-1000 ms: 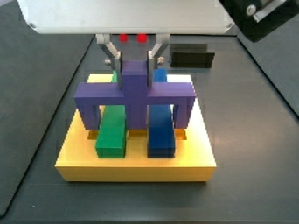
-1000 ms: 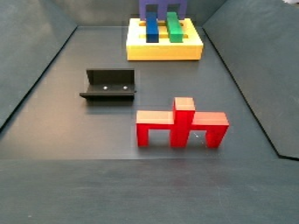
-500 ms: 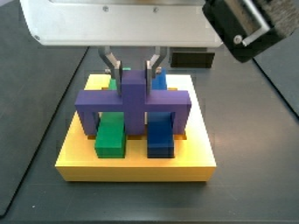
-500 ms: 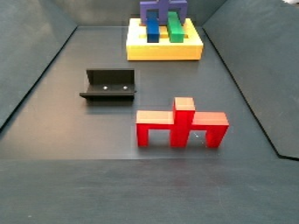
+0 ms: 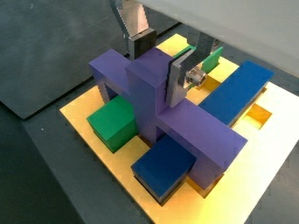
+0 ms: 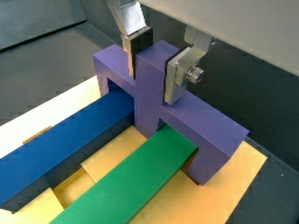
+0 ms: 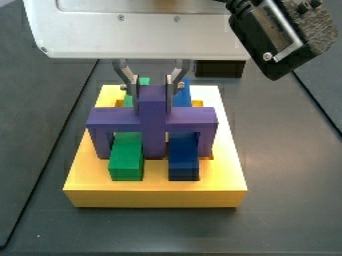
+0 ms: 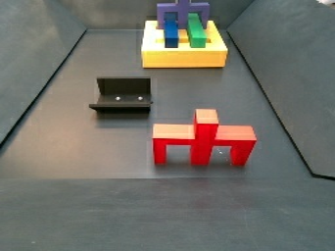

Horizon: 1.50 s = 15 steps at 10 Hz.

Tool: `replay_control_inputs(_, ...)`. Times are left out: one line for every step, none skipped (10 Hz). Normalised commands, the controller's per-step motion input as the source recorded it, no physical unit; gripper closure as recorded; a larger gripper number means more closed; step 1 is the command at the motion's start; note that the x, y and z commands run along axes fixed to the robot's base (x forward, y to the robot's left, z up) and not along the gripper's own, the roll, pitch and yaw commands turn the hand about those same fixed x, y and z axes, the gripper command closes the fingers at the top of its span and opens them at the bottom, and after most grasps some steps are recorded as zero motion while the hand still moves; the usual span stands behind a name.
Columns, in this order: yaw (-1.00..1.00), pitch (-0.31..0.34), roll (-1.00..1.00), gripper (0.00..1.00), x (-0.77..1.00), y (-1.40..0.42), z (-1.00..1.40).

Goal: Pick up the purple object. Move up. Place the purple object on the fixture. Regrasp the purple object. Move to above the board. Insert the purple object.
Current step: Insert the purple object.

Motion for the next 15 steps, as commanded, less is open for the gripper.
replay_control_inputs(-0.08,-0.034,-0.10,1.00,0.00,-0.11,-0.11)
replay_control_inputs(-0.13,-0.036,-0.11,1.00,0.00,-0.15,-0.12)
replay_control_inputs(-0.15,-0.031,-0.11,1.00,0.00,-0.15,-0.08)
replay_control_inputs(-0.14,-0.011,-0.09,1.00,0.01,-0.13,-0.04)
replay_control_inputs(-0.06,-0.001,0.00,1.00,0.00,0.00,-0.21)
replay_control_inputs(-0.03,0.000,0.01,1.00,0.00,0.15,-0.29)
replay_control_inputs(0.00,0.000,0.05,1.00,0.03,0.16,-0.34)
replay_control_inputs(0.00,0.000,0.04,1.00,0.07,0.16,-0.37)
replay_control_inputs(0.00,0.000,0.00,1.00,0.07,0.11,-0.35)
replay_control_inputs(0.00,-0.001,0.00,1.00,0.01,-0.01,-0.29)
replay_control_inputs(0.00,-0.050,0.00,1.00,0.08,-0.09,-0.47)
replay_control_inputs(0.00,-0.046,0.00,1.00,0.23,-0.17,-0.51)
replay_control_inputs(0.00,-0.009,0.03,1.00,0.27,-0.13,-0.39)
replay_control_inputs(-0.04,0.000,0.06,1.00,0.36,-0.16,-0.28)
replay_control_inputs(-0.16,0.020,0.14,1.00,0.30,-0.10,-0.19)
